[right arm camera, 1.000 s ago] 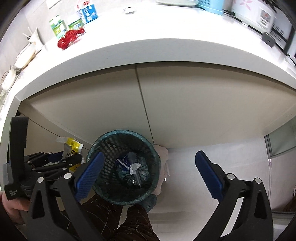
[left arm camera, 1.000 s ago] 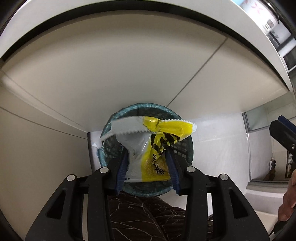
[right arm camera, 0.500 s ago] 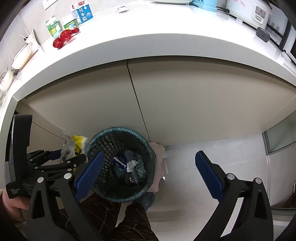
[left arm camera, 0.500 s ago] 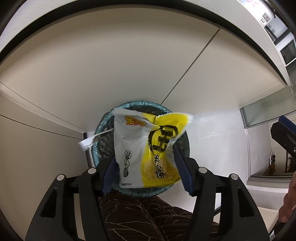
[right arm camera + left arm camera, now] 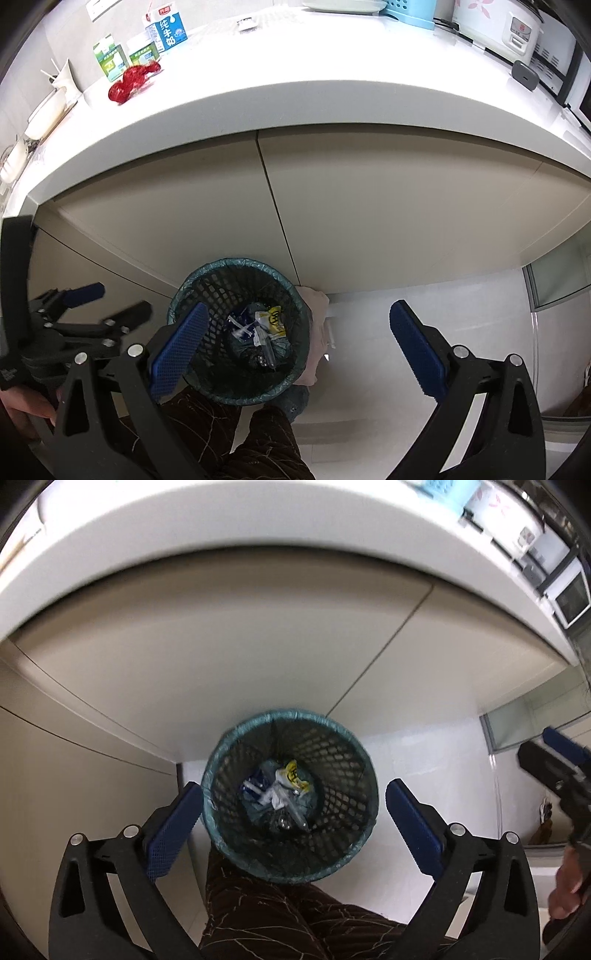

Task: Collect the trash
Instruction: 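Open the left tool over the basket while the right tool releases the tube, then raise both tools back over the counter toward the remaining items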

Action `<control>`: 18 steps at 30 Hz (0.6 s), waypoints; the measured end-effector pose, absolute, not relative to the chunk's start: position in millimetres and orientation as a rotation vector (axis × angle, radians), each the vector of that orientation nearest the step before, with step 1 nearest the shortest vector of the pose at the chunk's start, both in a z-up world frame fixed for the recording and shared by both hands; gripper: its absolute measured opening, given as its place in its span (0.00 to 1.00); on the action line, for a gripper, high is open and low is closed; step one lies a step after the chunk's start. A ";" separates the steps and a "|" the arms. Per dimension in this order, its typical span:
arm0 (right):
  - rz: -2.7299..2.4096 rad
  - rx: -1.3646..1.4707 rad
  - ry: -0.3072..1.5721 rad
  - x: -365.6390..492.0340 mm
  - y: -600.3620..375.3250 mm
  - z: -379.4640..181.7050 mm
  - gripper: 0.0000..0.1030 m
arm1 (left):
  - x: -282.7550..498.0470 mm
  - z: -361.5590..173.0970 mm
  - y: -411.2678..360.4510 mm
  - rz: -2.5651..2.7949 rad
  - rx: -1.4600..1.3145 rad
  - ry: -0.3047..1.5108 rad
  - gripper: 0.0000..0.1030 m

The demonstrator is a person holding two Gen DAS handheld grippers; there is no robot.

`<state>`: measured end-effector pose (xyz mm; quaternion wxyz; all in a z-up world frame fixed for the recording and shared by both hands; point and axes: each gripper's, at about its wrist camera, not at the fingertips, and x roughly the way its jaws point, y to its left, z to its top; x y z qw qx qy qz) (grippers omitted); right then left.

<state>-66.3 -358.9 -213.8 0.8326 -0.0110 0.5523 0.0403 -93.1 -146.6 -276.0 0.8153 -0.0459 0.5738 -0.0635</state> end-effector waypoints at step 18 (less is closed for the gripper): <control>0.117 -0.088 1.022 -30.3 -332.0 -111.0 0.92 | -73.1 -152.8 -110.4 -0.076 -0.141 1.055 0.94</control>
